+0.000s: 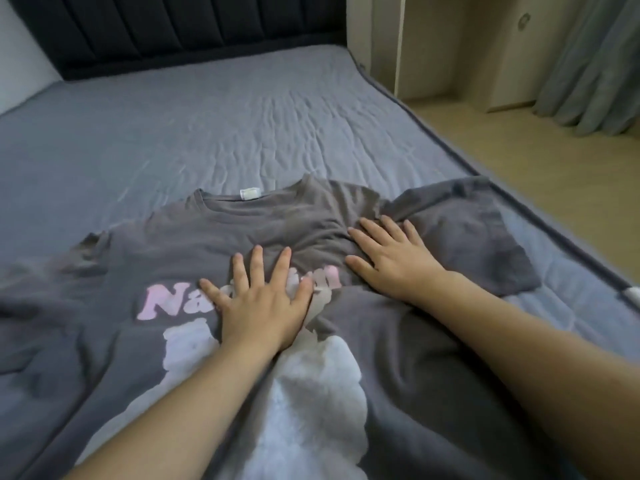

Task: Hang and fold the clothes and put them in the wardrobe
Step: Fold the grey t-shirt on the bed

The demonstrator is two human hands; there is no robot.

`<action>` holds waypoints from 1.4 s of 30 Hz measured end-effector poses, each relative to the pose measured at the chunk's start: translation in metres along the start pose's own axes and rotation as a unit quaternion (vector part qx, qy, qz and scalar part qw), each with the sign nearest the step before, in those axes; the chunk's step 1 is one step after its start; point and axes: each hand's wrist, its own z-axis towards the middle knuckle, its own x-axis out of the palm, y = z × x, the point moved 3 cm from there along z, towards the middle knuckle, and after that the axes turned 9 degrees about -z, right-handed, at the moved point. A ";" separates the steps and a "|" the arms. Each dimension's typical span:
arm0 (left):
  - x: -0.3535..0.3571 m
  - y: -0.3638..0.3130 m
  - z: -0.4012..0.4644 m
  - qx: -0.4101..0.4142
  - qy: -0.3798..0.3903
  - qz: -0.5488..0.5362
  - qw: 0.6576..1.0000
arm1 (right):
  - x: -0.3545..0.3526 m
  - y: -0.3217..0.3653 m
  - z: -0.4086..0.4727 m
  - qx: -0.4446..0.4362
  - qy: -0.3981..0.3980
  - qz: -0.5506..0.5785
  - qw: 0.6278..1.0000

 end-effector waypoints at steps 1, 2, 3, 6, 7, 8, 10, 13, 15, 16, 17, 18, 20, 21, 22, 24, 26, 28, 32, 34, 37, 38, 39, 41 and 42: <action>0.001 0.001 0.001 -0.001 0.001 0.000 1.000 | 0.004 -0.004 -0.007 0.008 -0.005 0.005 1.000; 0.001 0.002 0.002 -0.001 0.002 0.001 1.000 | 0.005 -0.010 -0.014 0.024 -0.009 0.012 1.000; 0.001 0.002 0.002 0.000 0.004 0.002 1.000 | 0.003 -0.016 -0.023 0.043 -0.006 0.019 0.999; -0.006 0.001 -0.003 0.005 0.035 -0.023 0.999 | -0.006 -0.016 -0.065 0.100 0.042 0.067 0.992; -0.012 0.001 -0.007 0.006 0.066 -0.040 0.997 | -0.011 -0.010 -0.086 0.125 0.050 0.110 0.985; -0.019 0.002 -0.013 0.008 0.110 -0.062 0.992 | -0.017 -0.004 -0.108 0.152 0.054 0.163 0.973; -0.037 0.012 -0.035 0.021 0.199 -0.135 0.970 | -0.032 0.005 -0.151 0.212 0.058 0.265 0.939; -0.068 0.035 -0.096 0.093 0.278 -0.135 0.947 | -0.054 0.011 -0.212 0.309 0.095 0.346 0.881; -0.079 0.059 -0.133 0.102 0.247 -0.095 0.959 | -0.060 0.021 -0.241 0.325 0.159 0.357 0.861; -0.086 0.074 -0.148 0.072 0.205 -0.098 0.971 | -0.062 0.025 -0.250 0.326 0.185 0.352 0.858; -0.093 0.091 -0.161 0.020 0.152 -0.096 0.984 | -0.064 0.028 -0.257 0.329 0.200 0.350 0.854; -0.100 0.111 -0.174 -0.049 0.087 -0.094 0.991 | -0.067 0.032 -0.262 0.330 0.209 0.353 0.850; -0.108 0.155 -0.192 -0.186 0.013 -0.097 0.978 | -0.074 0.036 -0.264 0.347 0.218 0.392 0.823; -0.109 0.174 -0.205 -0.239 0.014 -0.117 0.964 | -0.081 0.039 -0.268 0.364 0.230 0.428 0.795; -0.107 0.186 -0.215 -0.276 0.032 -0.164 0.947 | -0.088 0.041 -0.273 0.379 0.245 0.470 0.759; -0.106 0.190 -0.238 -0.307 0.056 -0.321 0.894 | -0.100 0.037 -0.286 0.393 0.282 0.505 0.715; -0.114 0.180 -0.252 -0.293 0.053 -0.451 0.841 | -0.107 0.031 -0.301 0.377 0.326 0.483 0.720; -0.120 0.170 -0.259 -0.287 0.068 -0.509 0.809 | -0.112 0.032 -0.314 0.347 0.359 0.482 0.720; -0.122 0.176 -0.280 -0.340 0.088 -0.493 0.796 | -0.118 0.034 -0.333 0.310 0.349 0.528 0.709; -0.115 0.192 -0.297 -0.353 0.084 -0.433 0.825 | -0.116 0.035 -0.347 0.309 0.354 0.537 0.701; -0.111 0.201 -0.319 -0.361 0.048 -0.473 0.802 | -0.109 0.043 -0.373 0.342 0.341 0.502 0.718; -0.115 0.199 -0.323 -0.361 0.016 -0.523 0.772 | -0.107 0.046 -0.378 0.354 0.321 0.494 0.727; -0.125 0.193 -0.325 -0.355 -0.018 -0.577 0.735 | -0.109 0.049 -0.380 0.365 0.293 0.496 0.731; -0.149 0.181 -0.325 -0.315 -0.073 -0.686 0.652 | -0.119 0.053 -0.380 0.389 0.236 0.536 0.711; -0.166 0.176 -0.324 -0.285 -0.103 -0.721 0.623 | -0.129 0.054 -0.377 0.393 0.214 0.567 0.691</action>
